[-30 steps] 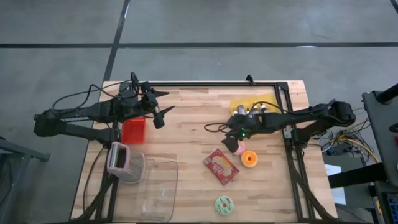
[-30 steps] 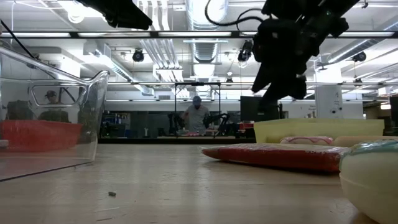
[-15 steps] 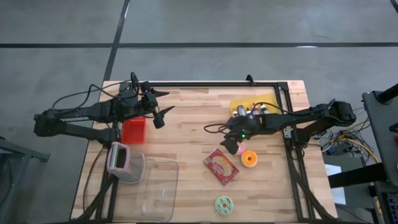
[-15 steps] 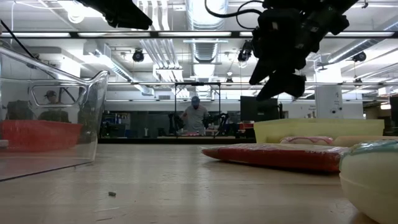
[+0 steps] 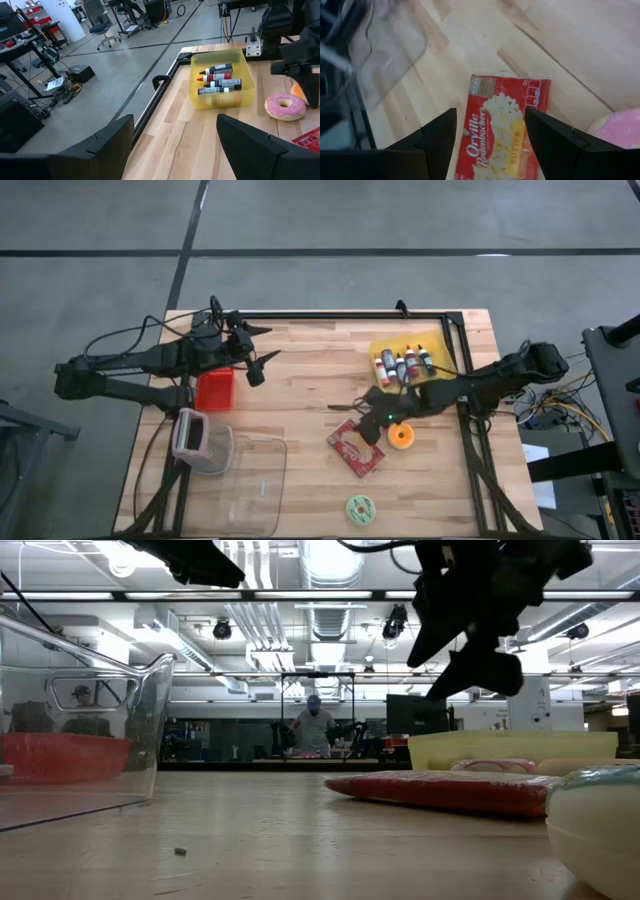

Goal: Pick & Place Food Item
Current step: Put the popcorn pack into the transparent bin

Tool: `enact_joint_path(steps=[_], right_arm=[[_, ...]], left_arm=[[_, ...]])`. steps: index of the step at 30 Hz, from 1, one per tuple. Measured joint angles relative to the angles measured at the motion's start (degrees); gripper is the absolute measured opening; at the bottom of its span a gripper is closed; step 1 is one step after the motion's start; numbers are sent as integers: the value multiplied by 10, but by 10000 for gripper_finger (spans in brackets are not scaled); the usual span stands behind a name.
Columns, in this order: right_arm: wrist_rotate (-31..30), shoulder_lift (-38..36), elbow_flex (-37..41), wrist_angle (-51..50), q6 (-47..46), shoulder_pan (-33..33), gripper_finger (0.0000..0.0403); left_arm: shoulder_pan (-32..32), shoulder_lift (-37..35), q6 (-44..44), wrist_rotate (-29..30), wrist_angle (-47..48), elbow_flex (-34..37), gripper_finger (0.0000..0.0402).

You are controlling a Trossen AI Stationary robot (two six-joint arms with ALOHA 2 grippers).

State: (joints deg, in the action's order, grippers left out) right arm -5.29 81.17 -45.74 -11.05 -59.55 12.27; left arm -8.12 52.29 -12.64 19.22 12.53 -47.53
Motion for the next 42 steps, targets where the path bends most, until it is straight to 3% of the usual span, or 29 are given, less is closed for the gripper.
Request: enact_joint_path(steps=[10, 13, 23, 30, 42], right_arm=[[-231, -3, 1, -14, -196, 166, 231], [-270, 2, 1, -35, -248, 210, 231], [-249, 44, 1, -57, -240, 269, 231], [-203, 117, -2, 14, -305, 286, 230], [-236, 114, -9, -2, -313, 297, 230]], left_arm=[[0, 0, 0, 0, 0, 0, 289], [0, 0, 0, 0, 0, 0, 289], [0, 0, 0, 0, 0, 0, 289], [0, 0, 0, 0, 0, 0, 289], [0, 0, 0, -2, 0, 0, 289]])
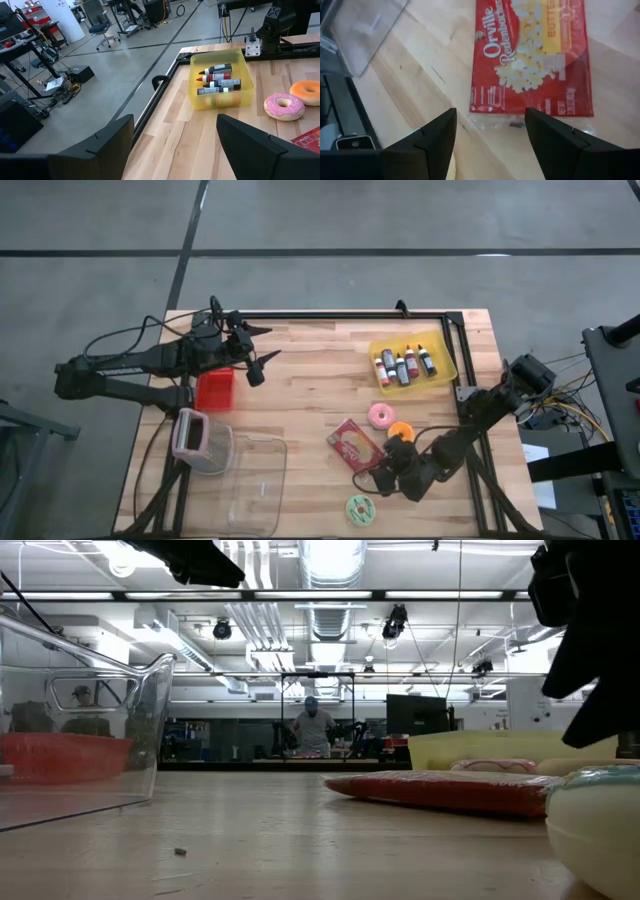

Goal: Pick & Place Food Item
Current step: Put the popcorn pack into the transparent bin

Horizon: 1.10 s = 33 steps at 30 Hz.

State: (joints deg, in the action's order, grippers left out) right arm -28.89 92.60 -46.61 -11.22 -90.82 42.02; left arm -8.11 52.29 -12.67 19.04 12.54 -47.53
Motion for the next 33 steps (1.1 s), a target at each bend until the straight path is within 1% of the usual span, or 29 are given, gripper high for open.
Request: enact_joint_path(steps=[4, 5, 7, 9, 12, 14, 17, 19, 21, 27, 30, 33], right_arm=[[-47, -14, 0, -9, 24, -10, 230], [-50, -17, 0, -8, 33, -18, 230], [-28, -20, 0, -3, 60, -43, 228], [15, -18, -1, 16, 107, -72, 224], [70, -17, -10, 12, 176, -120, 220], [91, -18, -13, 10, 212, -149, 219], [103, -24, -15, 6, 245, -174, 219], [106, -31, -16, 7, 245, -174, 219], [110, -35, -17, 8, 223, -162, 219], [109, -33, -17, 4, 115, -89, 219], [90, -21, -16, -8, 86, -62, 219], [67, -7, -16, -10, 85, -56, 219]], left_arm=[[0, 0, 0, 0, 0, 0, 289], [0, 0, 0, 0, 0, 0, 289], [0, 0, 0, 0, 0, 0, 289], [0, 0, 0, 0, 0, 0, 289], [0, 0, 0, 0, 0, 0, 289], [0, 0, 0, 1, 0, 0, 289], [0, 0, 0, 2, 0, 0, 289], [0, 0, 0, 2, 0, 0, 289], [0, 0, 0, 2, 0, 0, 289], [0, 0, 0, 2, 0, 0, 289], [0, 0, 0, 2, 0, 0, 289], [0, 0, 0, 2, 0, 0, 289]])
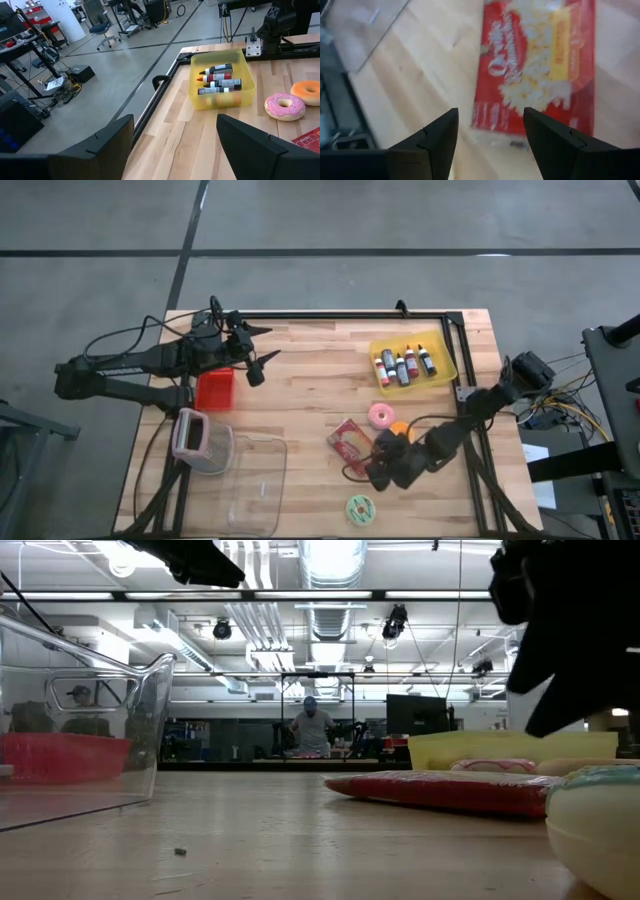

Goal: Pick & Place Food Item
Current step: Put the popcorn pack into the transparent bin

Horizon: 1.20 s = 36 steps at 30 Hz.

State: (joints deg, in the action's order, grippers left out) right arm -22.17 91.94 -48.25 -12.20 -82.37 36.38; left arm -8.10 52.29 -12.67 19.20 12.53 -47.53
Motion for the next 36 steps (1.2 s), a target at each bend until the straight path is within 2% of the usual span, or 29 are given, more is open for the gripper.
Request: enact_joint_path(steps=[8, 18, 36], right_arm=[[3, 44, 0, 4, -22, 0, 218], [66, 73, -1, 7, -84, -1, 217], [103, 75, -1, 4, -106, -7, 176]], left_arm=[[0, 0, 0, 0, 0, 0, 289], [0, 0, 0, 0, 0, 0, 289], [0, 0, 0, -2, 0, 0, 289]])
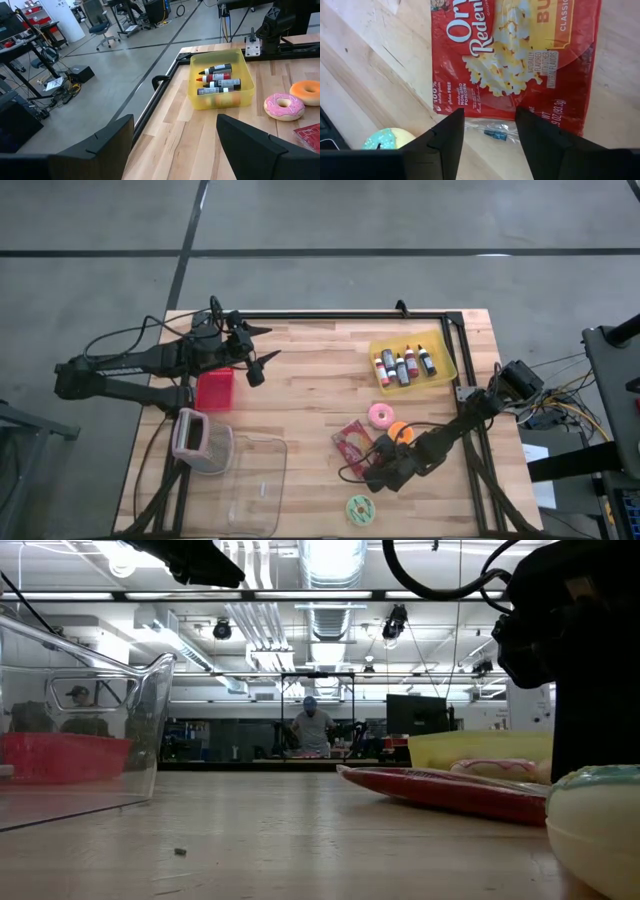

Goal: Pick & Place Food Item
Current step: Put the popcorn pack into the transparent bin

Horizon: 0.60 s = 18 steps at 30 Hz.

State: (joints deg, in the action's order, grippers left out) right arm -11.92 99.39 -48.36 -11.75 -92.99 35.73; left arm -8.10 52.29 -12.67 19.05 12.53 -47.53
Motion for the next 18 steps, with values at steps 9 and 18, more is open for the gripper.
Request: enact_joint_path(steps=[9, 18], right_arm=[[0, 1, 0, 0, 1, -1, 176], [0, 1, 1, 0, 5, -1, 176]], left_arm=[[0, 0, 0, 0, 0, 0, 289], [0, 0, 0, 2, 0, 0, 289]])
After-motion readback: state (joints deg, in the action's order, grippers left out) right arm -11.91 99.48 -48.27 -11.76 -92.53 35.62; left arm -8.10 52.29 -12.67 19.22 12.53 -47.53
